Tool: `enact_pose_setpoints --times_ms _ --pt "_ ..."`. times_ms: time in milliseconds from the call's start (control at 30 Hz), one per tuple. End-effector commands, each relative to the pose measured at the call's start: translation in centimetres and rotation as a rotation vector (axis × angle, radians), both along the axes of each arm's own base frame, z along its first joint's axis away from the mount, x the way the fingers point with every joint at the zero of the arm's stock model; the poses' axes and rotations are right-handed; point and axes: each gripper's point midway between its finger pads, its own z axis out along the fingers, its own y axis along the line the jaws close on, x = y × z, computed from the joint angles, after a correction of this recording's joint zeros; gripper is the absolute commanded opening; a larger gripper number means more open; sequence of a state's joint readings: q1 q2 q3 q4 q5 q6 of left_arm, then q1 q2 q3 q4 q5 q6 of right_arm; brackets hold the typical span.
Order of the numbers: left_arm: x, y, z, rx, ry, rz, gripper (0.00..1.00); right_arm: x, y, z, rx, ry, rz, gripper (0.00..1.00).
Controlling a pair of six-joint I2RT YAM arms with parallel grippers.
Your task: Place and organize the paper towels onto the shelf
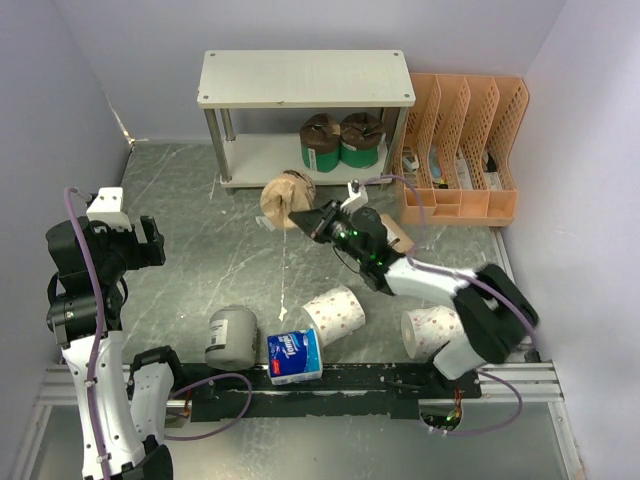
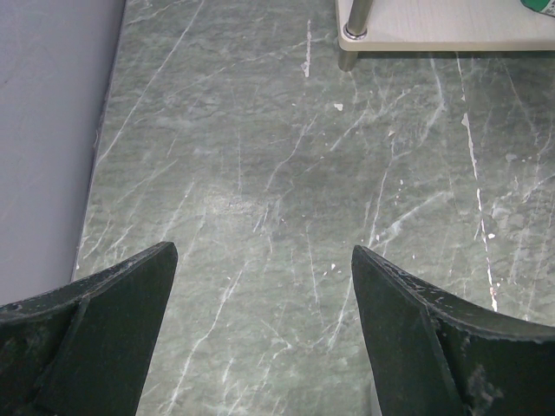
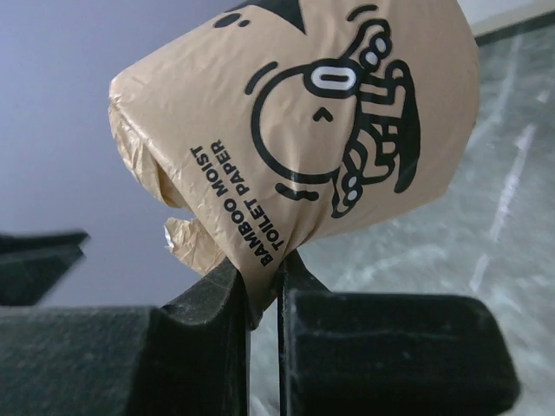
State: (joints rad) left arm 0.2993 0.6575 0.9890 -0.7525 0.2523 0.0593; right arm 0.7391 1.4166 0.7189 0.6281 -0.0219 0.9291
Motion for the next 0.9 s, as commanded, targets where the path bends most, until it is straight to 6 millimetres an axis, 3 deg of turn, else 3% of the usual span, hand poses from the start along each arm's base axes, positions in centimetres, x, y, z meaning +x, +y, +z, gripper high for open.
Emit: enact_pose_setpoints --times_ms 0,33,67,167,267,367,467,633,733,867 --pt "0.1 0.2 0.7 0.005 -0.022 0.008 0.94 2.5 2.0 12.8 0.578 -0.153 0.15 0.0" --pt "0.1 0.1 0.5 0.003 -0.015 0.006 0.93 4.0 2.5 13.3 0.62 -0.144 0.158 0.0" --pt "0.3 0.2 0.4 0.003 -0.007 0.003 0.94 5.6 3.0 15.3 0.679 -0.163 0.174 0.0" --pt "0.5 0.4 0.0 0.002 0.01 0.009 0.94 10.3 5.0 15.0 0.764 -0.101 0.18 0.0" --pt "0.5 0.3 0.0 0.001 0.01 0.007 0.93 15.1 5.9 12.7 0.798 -0.017 0.088 0.0" --pt "0.4 0.4 0.2 0.004 0.002 0.012 0.94 18.9 5.8 8.8 0.798 0.126 -0.055 0.0" --pt "0.3 0.3 0.4 0.005 -0.003 0.011 0.94 20.1 5.4 5.6 0.831 0.273 -0.127 0.0" --pt "0.4 0.4 0.2 0.004 0.004 0.01 0.94 19.5 4.1 2.6 0.821 0.39 -0.219 0.0" --pt "0.4 0.3 0.2 0.004 0.001 0.007 0.93 19.3 3.4 1.5 0.825 0.421 -0.249 0.0" --pt "0.4 0.4 0.2 0.004 0.003 0.011 0.94 20.3 4.4 0.9 0.851 0.446 -0.201 0.0"
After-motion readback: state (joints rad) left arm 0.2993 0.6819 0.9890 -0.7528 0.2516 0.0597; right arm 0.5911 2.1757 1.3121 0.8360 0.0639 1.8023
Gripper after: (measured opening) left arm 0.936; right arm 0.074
